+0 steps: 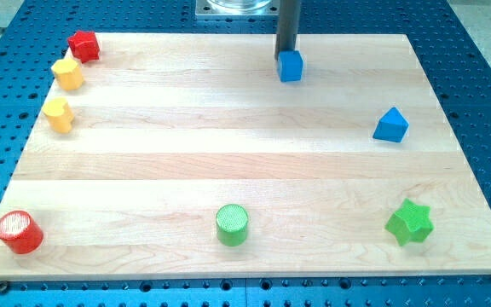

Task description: Move cube in between red circle and heart

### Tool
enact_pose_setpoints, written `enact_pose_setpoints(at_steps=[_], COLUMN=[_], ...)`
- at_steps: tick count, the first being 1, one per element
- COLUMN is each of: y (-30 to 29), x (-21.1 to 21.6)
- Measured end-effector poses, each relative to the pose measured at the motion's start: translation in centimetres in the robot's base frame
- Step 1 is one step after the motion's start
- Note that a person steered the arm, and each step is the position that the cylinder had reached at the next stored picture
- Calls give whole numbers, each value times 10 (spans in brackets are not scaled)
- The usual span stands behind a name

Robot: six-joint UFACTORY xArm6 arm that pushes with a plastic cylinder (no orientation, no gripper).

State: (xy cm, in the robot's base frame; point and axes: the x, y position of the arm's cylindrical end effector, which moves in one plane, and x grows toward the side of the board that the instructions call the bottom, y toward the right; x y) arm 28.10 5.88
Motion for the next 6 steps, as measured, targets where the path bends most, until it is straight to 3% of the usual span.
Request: enact_pose_setpoints(at_steps=[1,2,4,5,6], y=[20,12,110,88,13], x=[31,-8,-20,-5,47])
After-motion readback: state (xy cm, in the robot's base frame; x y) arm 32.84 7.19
